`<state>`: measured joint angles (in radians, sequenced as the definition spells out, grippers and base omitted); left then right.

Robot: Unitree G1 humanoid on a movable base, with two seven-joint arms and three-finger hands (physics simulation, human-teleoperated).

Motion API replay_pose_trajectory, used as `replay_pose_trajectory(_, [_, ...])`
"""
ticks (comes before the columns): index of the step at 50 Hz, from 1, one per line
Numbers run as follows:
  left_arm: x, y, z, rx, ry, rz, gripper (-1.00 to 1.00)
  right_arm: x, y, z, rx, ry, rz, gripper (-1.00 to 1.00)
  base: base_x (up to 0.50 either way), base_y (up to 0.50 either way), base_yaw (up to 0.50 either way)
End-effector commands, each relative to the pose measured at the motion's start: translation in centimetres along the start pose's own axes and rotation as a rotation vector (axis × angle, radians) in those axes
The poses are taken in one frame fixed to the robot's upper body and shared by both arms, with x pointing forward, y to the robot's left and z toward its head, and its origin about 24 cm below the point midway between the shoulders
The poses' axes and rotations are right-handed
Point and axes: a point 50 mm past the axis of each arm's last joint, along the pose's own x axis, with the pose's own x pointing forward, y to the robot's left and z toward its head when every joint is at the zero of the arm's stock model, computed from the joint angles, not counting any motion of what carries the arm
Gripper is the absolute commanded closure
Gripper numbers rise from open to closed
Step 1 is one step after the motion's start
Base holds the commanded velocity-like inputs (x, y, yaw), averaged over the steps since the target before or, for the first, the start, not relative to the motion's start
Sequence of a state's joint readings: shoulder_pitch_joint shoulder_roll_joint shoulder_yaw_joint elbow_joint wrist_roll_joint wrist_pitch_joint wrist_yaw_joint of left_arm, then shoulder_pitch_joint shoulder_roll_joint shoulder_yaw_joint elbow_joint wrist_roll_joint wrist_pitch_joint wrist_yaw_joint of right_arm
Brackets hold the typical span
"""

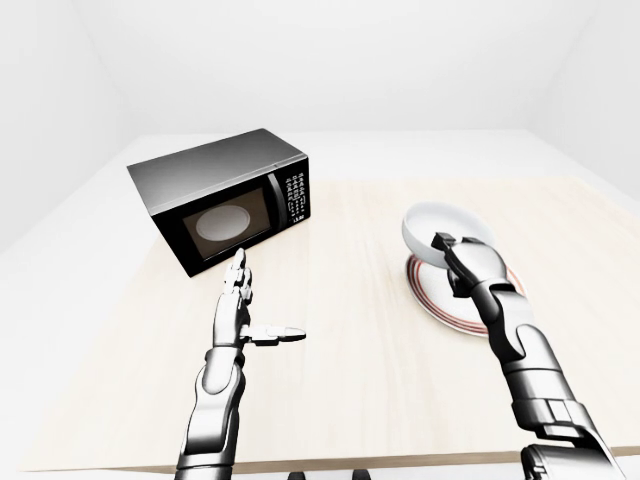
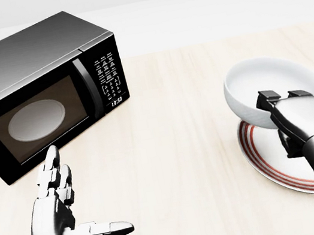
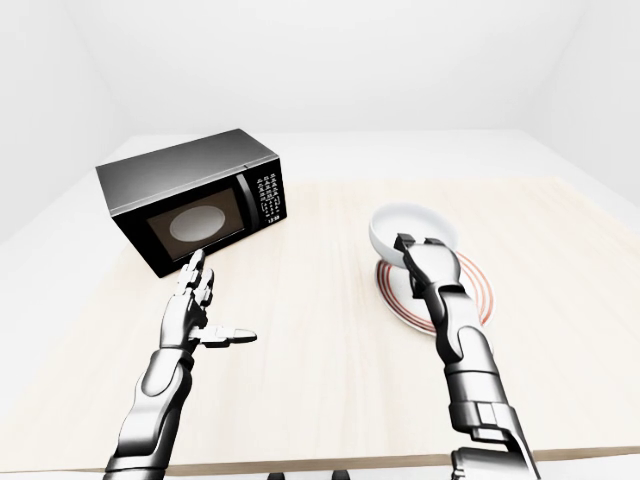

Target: Pick up the white bowl and put it on the plate.

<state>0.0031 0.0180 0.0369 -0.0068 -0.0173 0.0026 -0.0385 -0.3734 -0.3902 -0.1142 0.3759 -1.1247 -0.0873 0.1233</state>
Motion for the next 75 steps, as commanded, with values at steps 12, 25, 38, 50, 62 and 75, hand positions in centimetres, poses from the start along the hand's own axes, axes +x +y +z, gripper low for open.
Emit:
replay_pose_trajectory(12, [0.0, 0.0, 0.0, 0.000, 0.000, 0.000, -1.00, -0.9, -0.1, -2.8, -0.058, 0.080, -0.024, 1.00, 0.00, 0.00, 0.00])
replay_pose_trajectory(25, [0.0, 0.0, 0.0, 0.000, 0.000, 0.001, -1.00, -1.1, 0.5, -3.6, -0.051, 0.106, -0.011, 1.00, 0.00, 0.00, 0.00])
replay_pose_trajectory(38, [0.0, 0.0, 0.0, 0.000, 0.000, 0.000, -1.00, -1.1, 1.5, -4.7, -0.048, 0.140, 0.005, 1.00, 0.00, 0.00, 0.00])
replay_pose_trajectory(50, [0.0, 0.0, 0.0, 0.000, 0.000, 0.000, -1.00, -1.2, 2.4, -5.3, -0.053, 0.158, 0.019, 1.00, 0.00, 0.00, 0.00])
replay_pose_trajectory(62, [0.0, 0.0, 0.0, 0.000, 0.000, 0.000, -1.00, -1.2, 2.7, -5.2, -0.051, 0.158, 0.025, 1.00, 0.00, 0.00, 0.00])
replay_pose_trajectory(75, [0.0, 0.0, 0.0, 0.000, 0.000, 0.000, -1.00, -1.2, 2.9, -5.3, -0.051, 0.160, 0.031, 1.00, 0.00, 0.00, 0.00])
